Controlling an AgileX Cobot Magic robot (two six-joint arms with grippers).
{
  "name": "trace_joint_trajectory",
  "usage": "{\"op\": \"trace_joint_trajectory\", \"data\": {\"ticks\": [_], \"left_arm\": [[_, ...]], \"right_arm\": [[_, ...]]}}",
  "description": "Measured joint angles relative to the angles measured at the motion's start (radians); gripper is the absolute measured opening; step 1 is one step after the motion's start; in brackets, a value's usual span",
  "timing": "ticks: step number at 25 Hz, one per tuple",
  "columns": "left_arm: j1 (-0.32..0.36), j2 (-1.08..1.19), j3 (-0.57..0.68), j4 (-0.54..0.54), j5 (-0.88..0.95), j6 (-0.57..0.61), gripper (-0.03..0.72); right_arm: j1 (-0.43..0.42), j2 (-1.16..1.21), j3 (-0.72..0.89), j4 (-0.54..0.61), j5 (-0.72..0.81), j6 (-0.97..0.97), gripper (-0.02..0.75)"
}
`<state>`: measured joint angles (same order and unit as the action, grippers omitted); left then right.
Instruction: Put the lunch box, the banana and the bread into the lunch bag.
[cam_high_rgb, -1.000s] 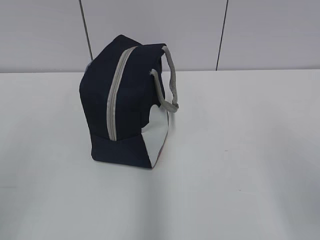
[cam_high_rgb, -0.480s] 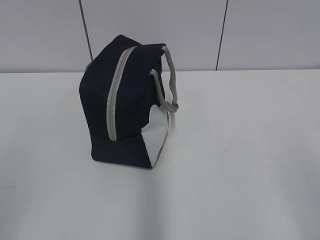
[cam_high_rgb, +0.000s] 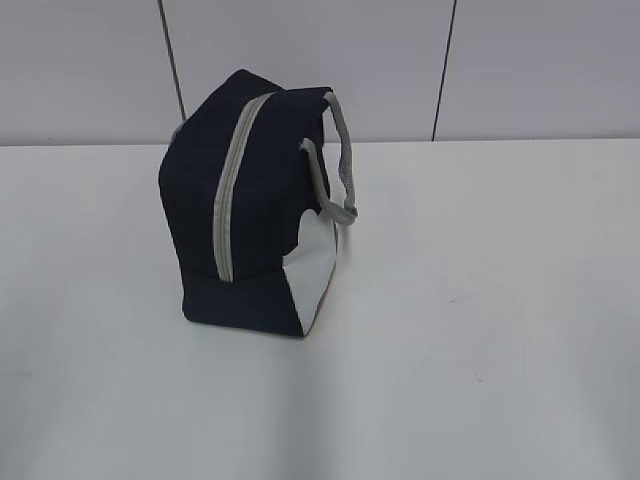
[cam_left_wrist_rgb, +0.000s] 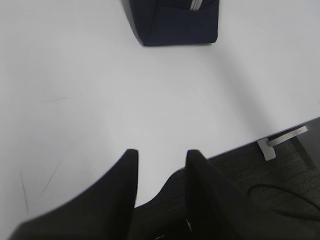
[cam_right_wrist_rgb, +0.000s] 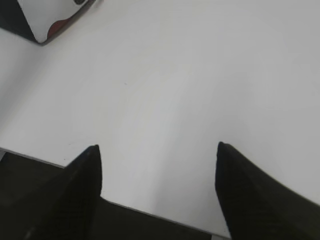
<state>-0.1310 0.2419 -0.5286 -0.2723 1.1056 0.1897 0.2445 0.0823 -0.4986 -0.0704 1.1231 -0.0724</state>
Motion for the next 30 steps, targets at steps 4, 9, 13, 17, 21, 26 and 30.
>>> {"op": "trace_joint_trajectory", "data": {"ticks": [4, 9, 13, 17, 21, 26, 30], "left_arm": [[0.000, 0.000, 0.000, 0.000, 0.000, 0.000, 0.245], [0.000, 0.000, 0.000, -0.001, 0.000, 0.000, 0.245], [0.000, 0.000, 0.000, -0.001, 0.000, 0.000, 0.245], [0.000, 0.000, 0.000, -0.001, 0.000, 0.000, 0.245], [0.000, 0.000, 0.000, -0.001, 0.000, 0.000, 0.245], [0.000, -0.012, 0.000, -0.001, 0.000, 0.000, 0.245], [0.035, -0.058, 0.000, -0.002, 0.001, 0.000, 0.245]], "right_arm": [[-0.014, -0.077, 0.000, 0.000, 0.004, -0.002, 0.523], [-0.014, -0.099, 0.000, 0.000, 0.008, -0.002, 0.523], [-0.014, -0.099, 0.000, 0.000, 0.010, -0.002, 0.523], [-0.014, -0.099, 0.000, 0.000, 0.011, -0.002, 0.523], [-0.014, -0.099, 0.000, 0.000, 0.011, -0.002, 0.523], [-0.014, -0.099, 0.000, 0.000, 0.013, -0.002, 0.523], [-0.037, -0.099, 0.000, 0.000, 0.013, -0.002, 0.523]]}}
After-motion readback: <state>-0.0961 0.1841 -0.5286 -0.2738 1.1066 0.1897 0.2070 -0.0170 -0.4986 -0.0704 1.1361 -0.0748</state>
